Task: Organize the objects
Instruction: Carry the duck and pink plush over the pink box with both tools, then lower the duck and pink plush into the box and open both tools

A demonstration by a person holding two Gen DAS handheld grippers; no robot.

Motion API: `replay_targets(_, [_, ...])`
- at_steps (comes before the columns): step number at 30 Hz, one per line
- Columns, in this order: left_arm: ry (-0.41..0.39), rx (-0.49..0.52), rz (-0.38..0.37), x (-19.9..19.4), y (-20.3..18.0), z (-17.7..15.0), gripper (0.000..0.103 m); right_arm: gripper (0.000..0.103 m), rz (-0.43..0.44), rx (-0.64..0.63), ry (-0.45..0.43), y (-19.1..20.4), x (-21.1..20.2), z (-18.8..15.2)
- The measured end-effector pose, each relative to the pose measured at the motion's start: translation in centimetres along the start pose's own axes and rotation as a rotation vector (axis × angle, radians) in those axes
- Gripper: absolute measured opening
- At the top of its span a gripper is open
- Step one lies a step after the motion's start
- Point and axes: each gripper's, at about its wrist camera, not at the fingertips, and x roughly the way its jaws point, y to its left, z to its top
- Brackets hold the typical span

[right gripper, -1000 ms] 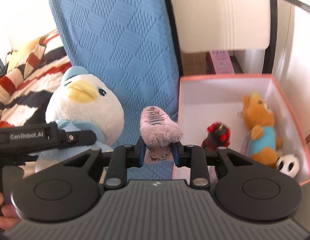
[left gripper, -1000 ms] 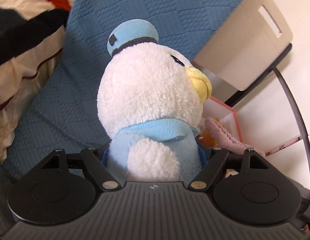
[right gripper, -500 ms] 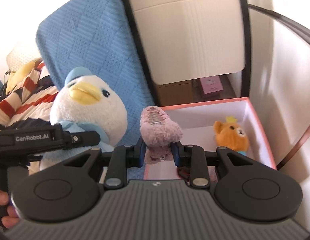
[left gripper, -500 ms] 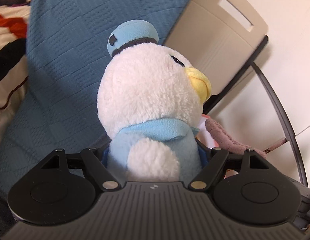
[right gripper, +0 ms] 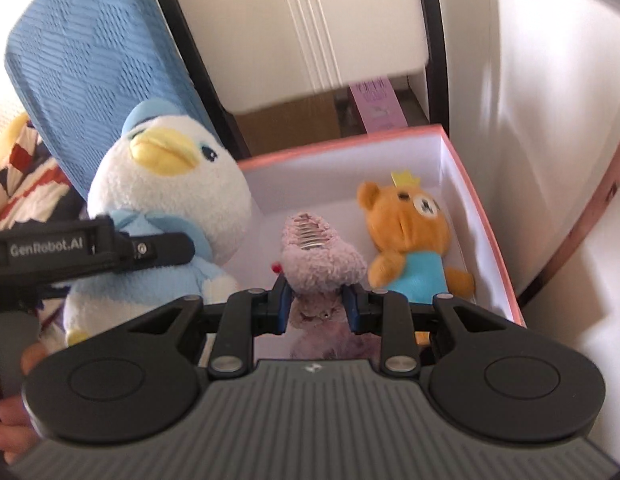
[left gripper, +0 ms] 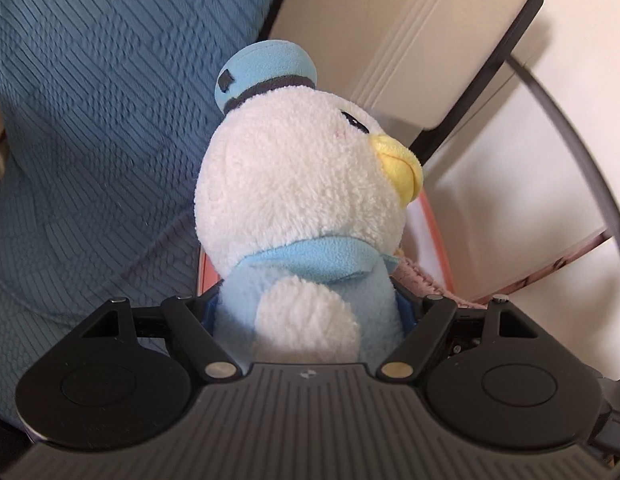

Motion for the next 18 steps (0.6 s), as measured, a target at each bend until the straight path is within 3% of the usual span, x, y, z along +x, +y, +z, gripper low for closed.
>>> replay_targets(7, [0.048,0.024,0.035,3.2,-0.5,-0.9,0.081,0.031,-0.015,0.018,0.088,-2.2,3.3,-1.9])
replay_targets(14, [0.058,0.044,0.016,4.1,-0.4,-0.5,0.083,0.033,-0.011,0.019,0.106,-2.8,3.9,-1.6])
replay_targets(17, [0.054,0.040,0.030,3.9,-0.2,0.1,0.083,0.049,-0.024,0.035,0.104,-2.9,3.7,-1.2])
replay_targets(18, [0.045,0.036,0.020,3.5,-0.2,0.3,0.083,0.049,-0.026,0.049,0.104,-3.0,3.4,-1.0])
